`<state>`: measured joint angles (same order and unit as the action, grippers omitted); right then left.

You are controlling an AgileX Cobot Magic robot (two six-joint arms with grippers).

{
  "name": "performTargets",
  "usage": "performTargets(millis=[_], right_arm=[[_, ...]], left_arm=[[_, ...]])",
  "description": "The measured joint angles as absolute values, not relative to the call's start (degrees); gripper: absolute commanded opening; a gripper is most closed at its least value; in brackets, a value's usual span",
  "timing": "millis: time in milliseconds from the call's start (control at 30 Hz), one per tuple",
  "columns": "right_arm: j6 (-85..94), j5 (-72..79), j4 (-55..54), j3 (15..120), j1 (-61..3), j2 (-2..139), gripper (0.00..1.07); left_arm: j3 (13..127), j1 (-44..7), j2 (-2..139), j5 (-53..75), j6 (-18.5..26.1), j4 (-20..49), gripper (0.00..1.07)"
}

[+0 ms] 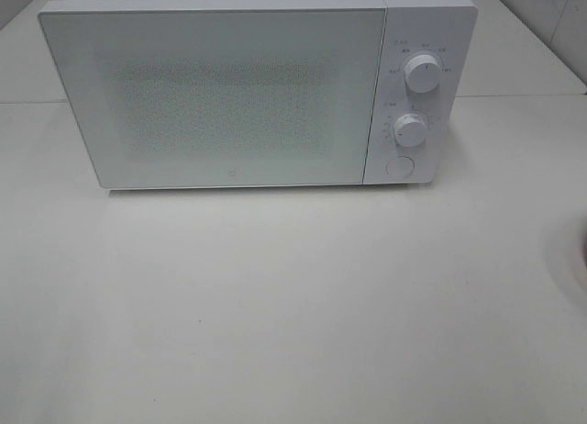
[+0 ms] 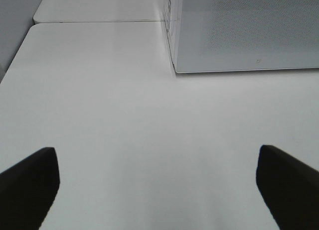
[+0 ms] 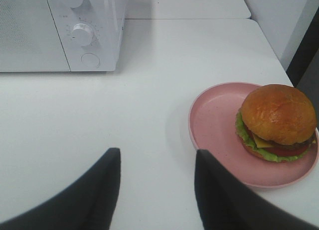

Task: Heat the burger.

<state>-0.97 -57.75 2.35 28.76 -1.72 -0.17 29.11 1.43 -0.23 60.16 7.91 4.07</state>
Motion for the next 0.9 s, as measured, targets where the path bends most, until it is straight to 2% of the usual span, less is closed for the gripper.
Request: performTargets(millis=[900], right_arm=[[-1.0,-57.8,2.3,28.8,-1.7,-0.2,0.46]], left_arm=[[29.1,1.4,-0.2,60.2,7.9,4.1,1.0]])
